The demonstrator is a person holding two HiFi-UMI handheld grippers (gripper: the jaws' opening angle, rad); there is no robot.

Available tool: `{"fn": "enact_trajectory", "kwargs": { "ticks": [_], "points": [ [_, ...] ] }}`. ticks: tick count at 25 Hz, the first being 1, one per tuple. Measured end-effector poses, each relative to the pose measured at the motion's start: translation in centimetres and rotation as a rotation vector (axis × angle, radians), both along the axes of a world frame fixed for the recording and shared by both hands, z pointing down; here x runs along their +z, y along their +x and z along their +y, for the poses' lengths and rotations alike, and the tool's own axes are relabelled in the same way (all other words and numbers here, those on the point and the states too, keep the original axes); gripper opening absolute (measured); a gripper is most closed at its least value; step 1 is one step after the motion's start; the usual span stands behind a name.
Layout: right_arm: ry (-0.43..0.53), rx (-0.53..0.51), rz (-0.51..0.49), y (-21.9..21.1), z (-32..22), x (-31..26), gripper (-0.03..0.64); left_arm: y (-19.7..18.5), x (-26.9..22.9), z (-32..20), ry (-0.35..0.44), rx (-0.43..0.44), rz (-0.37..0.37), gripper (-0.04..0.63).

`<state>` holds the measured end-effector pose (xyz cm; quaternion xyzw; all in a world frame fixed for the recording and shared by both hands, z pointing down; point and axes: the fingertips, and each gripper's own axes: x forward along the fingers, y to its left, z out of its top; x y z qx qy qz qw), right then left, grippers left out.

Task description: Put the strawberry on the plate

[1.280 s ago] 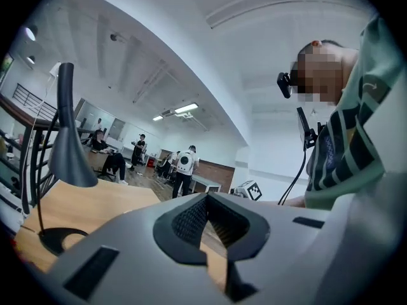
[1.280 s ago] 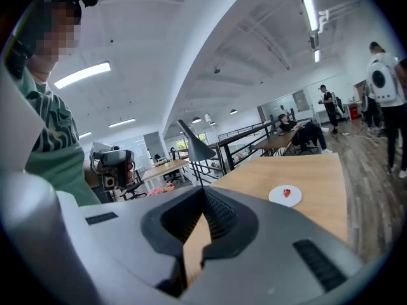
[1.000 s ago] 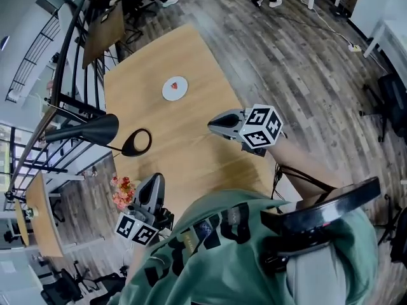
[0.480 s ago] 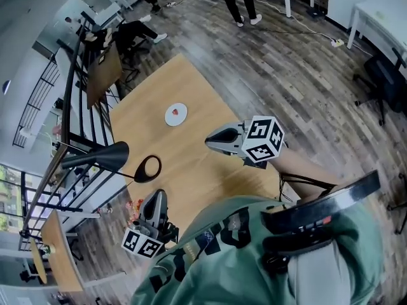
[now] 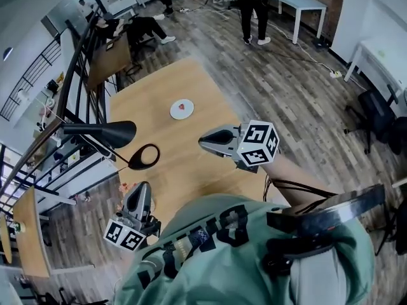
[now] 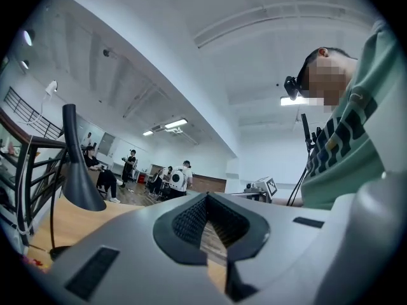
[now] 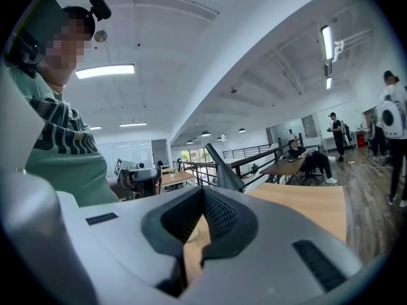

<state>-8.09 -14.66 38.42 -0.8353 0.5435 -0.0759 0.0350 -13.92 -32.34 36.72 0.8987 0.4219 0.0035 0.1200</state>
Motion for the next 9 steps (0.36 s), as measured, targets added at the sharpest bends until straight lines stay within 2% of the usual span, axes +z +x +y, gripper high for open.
{"fn": "enact_trajectory", "kwargs": {
  "ticks": [4,9],
  "points": [
    [-0.011,-0.005,-0.007,0.1,-1.1,-0.7,0.006,-0.1,-0.5,-2.0,-0.027,-0.030,-0.001,0.005],
    [-0.012,-0.012,-0.003,-0.4,-1.7,-0.7,0.006,-0.8,0.0,-2.0,-0.033,-0.022,-0.001,0.005]
  ]
}}
